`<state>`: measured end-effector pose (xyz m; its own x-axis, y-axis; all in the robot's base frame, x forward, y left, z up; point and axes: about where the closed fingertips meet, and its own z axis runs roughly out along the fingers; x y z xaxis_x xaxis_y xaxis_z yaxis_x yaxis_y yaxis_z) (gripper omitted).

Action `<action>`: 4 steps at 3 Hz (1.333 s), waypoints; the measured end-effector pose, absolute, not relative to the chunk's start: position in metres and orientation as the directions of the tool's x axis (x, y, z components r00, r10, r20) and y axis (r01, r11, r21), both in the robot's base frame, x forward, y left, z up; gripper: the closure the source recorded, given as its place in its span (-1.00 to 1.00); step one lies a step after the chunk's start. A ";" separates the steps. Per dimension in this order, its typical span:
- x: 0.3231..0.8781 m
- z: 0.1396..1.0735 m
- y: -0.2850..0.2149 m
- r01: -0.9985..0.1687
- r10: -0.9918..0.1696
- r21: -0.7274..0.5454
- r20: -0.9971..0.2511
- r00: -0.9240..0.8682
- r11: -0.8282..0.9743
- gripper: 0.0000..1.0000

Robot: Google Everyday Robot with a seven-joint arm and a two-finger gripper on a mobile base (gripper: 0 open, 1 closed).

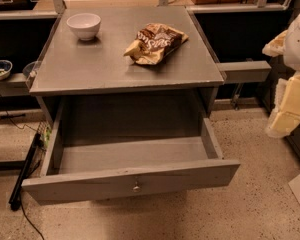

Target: Close top drawer

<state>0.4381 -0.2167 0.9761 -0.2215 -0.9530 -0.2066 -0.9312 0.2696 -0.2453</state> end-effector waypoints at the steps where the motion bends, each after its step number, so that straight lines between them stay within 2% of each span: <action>1: 0.438 0.976 -0.217 -0.931 -0.953 -0.245 -0.207 -0.222 0.270 -0.41; 2: 0.438 0.976 -0.217 -0.931 -0.953 -0.245 -0.207 -0.222 0.270 0.07; 3: 0.438 0.976 -0.217 -0.931 -0.953 -0.245 -0.207 -0.221 0.270 0.69; 4: 0.438 0.977 -0.217 -0.931 -0.953 -0.246 -0.207 -0.222 0.270 1.00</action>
Offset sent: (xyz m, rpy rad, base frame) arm 0.0000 0.0000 0.0000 0.0000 0.0000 0.0000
